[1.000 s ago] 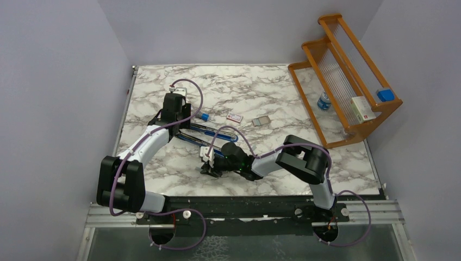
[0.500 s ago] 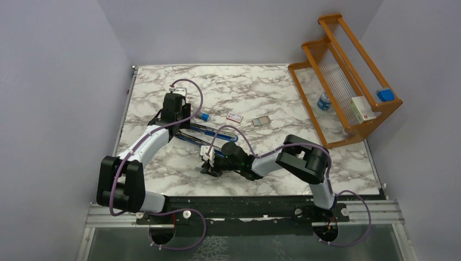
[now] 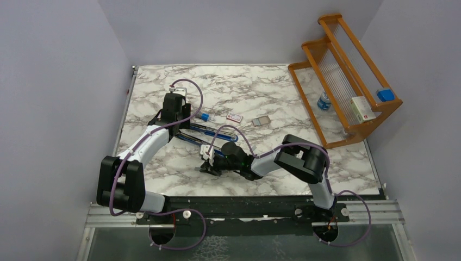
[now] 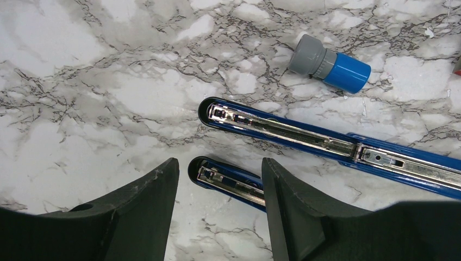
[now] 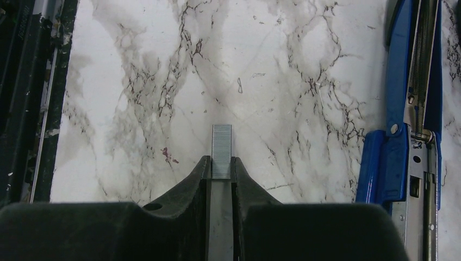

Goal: Load the staples into the stapler

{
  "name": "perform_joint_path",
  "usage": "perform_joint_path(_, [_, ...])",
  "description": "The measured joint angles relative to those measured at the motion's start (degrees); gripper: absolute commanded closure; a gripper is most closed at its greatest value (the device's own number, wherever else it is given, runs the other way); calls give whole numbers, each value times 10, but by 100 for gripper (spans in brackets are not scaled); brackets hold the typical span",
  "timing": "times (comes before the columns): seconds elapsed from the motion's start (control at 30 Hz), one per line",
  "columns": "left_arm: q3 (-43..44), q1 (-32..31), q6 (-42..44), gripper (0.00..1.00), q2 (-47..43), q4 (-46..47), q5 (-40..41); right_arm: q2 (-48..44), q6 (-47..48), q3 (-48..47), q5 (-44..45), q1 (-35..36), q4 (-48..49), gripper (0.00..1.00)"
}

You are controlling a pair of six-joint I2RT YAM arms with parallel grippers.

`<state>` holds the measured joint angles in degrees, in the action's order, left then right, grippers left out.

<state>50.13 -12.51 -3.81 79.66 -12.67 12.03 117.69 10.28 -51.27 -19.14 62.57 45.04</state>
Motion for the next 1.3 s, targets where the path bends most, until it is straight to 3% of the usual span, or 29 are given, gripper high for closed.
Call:
perform_joint_path(0.27, [0,0,0,39,0,-2,0,-4,3,0,2,0,-5,99])
perform_joint_path(0.8, [0,0,0,39,0,-2,0,-125,7,-59,-7,-39,-148,99])
perform_joint_path(1.13, [0,-6,0,39,0,-2,1,-132,-29,-68,-43,-142,-230,99])
perform_joint_path(1.3, [0,-12,0,39,0,-3,3,-142,-43,-70,-58,-157,-265,99])
